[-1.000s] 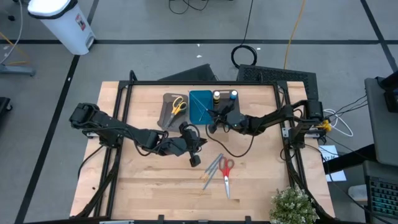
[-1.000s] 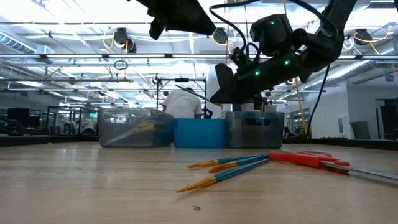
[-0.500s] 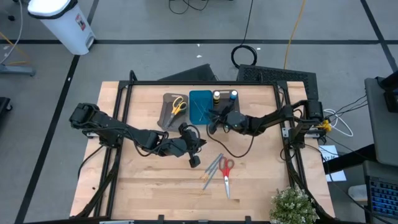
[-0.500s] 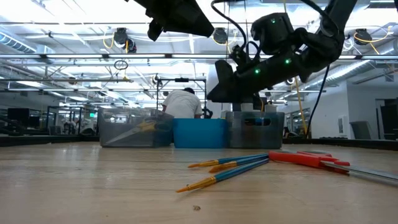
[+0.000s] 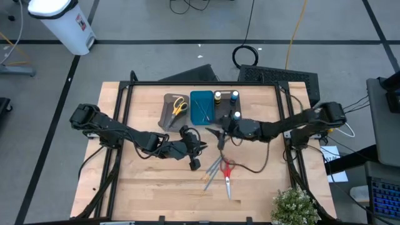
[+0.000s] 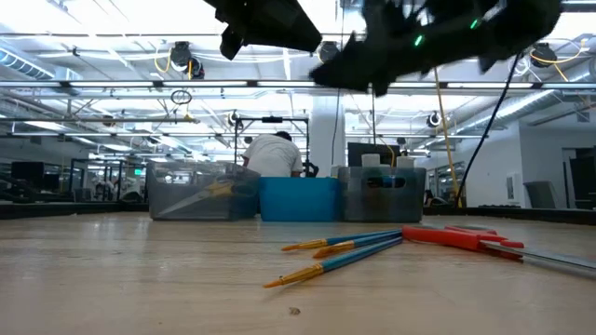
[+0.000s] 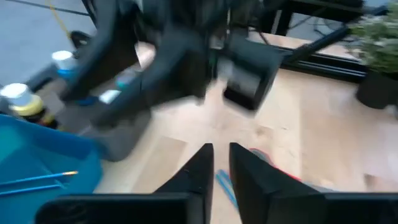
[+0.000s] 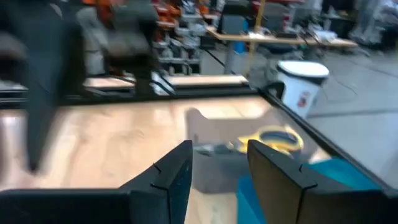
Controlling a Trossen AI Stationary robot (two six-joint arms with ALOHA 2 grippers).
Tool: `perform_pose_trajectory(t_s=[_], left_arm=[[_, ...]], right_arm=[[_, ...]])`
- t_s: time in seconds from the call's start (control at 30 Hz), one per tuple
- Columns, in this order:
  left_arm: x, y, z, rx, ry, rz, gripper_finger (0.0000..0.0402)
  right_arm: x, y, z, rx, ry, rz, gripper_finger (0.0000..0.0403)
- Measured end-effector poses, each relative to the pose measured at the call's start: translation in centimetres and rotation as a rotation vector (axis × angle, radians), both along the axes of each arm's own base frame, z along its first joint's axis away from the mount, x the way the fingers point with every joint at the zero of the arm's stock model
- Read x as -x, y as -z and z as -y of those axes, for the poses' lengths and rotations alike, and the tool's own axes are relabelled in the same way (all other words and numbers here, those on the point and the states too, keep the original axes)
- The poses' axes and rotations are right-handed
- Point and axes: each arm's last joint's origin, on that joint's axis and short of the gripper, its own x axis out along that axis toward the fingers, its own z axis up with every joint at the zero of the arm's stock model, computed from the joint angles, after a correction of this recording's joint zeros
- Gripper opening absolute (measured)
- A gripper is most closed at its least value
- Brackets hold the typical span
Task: Pick & Place Paint Supplies
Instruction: Put the blue paint brush into the blue bin
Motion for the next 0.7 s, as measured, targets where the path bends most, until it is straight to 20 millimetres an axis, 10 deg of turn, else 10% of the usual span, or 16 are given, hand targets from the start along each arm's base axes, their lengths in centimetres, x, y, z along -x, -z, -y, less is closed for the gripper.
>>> perform_pose_trajectory(t_s=[0.4,0.7], left_arm=[[-2.7,8.6,3.3,0.111,0.192,-0.194,0.0209],[-2.7,15.0,5.1,0.083,0.249,-0.367,0.0227]], right_arm=[[6.0,-6.5,-4.4,0.002,-0.189,0.065,0.0149],[6.9,-6.9,-5.6,0.03,-0.24,0.061,0.0143]])
